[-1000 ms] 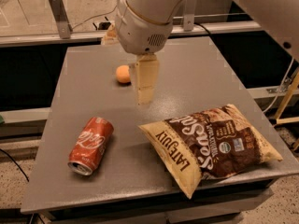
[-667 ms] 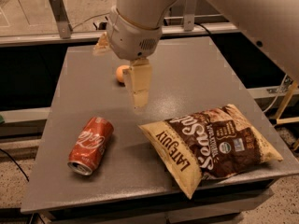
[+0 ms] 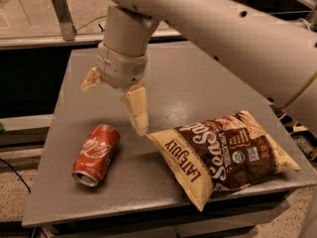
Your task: Pick coke can
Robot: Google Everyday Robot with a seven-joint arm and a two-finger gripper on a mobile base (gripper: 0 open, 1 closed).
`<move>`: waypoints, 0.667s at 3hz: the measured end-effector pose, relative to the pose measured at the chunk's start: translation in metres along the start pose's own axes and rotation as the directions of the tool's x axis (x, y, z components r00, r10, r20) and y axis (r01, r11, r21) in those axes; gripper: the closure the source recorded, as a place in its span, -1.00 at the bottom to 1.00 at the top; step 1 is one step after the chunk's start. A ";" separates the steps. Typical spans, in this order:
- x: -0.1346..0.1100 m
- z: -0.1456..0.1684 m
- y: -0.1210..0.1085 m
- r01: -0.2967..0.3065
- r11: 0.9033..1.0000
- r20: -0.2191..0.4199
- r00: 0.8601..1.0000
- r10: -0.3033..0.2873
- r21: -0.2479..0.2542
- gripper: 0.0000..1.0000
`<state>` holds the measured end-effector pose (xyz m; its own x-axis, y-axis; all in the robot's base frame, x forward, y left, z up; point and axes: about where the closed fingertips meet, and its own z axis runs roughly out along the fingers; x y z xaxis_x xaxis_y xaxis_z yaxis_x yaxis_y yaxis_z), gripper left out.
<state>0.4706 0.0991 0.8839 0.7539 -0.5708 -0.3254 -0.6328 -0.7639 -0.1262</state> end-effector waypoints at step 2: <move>-0.018 0.031 0.002 0.229 0.972 -0.028 0.973 -0.231 -0.057 -1.00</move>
Offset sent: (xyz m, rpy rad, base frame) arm -0.0395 0.0224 -0.0274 -0.0442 -0.1327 0.3675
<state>0.4504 0.1167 0.8602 0.8843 -0.3871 -0.2611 -0.4322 -0.8902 -0.1439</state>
